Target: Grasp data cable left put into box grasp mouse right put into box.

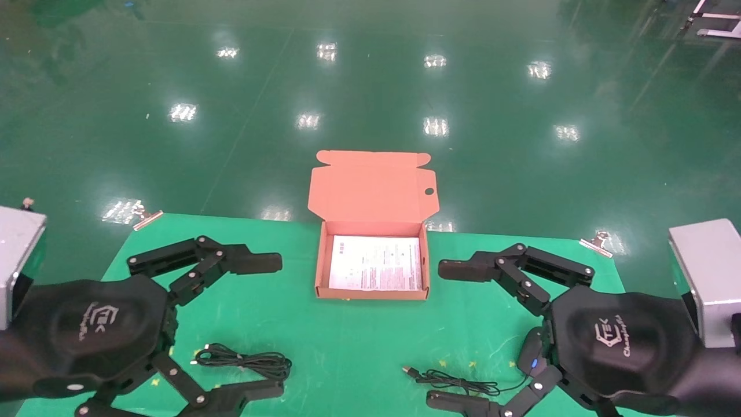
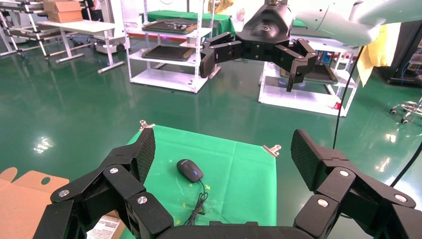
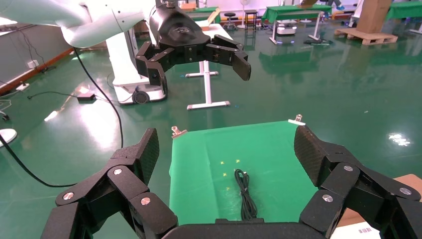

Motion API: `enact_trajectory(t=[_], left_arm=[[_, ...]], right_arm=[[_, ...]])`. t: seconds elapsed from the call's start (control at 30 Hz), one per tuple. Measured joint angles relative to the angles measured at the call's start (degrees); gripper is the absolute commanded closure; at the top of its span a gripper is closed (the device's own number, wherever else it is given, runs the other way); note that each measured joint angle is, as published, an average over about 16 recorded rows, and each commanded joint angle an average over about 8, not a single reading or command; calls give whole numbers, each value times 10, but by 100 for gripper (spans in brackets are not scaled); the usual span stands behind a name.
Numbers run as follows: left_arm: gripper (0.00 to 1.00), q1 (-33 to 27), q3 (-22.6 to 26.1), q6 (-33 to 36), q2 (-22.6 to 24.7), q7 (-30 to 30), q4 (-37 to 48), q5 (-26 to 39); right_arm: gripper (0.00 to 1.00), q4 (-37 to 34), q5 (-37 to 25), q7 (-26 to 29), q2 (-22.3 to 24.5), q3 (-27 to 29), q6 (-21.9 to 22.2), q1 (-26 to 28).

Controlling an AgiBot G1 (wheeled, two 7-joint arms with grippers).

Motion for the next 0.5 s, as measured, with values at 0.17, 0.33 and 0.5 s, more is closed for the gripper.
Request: enact_trajectory(t=[0.17, 0.33, 0.5], left_arm=[[0, 0, 0, 0, 0, 0, 0, 0], [0, 0, 0, -1, 0, 0, 0, 1], [0, -1, 1, 0, 0, 1, 0, 2]], right_arm=[[0, 0, 0, 0, 0, 0, 0, 0], [0, 0, 0, 0, 0, 0, 0, 0], [0, 0, -1, -1, 0, 0, 0, 0]])
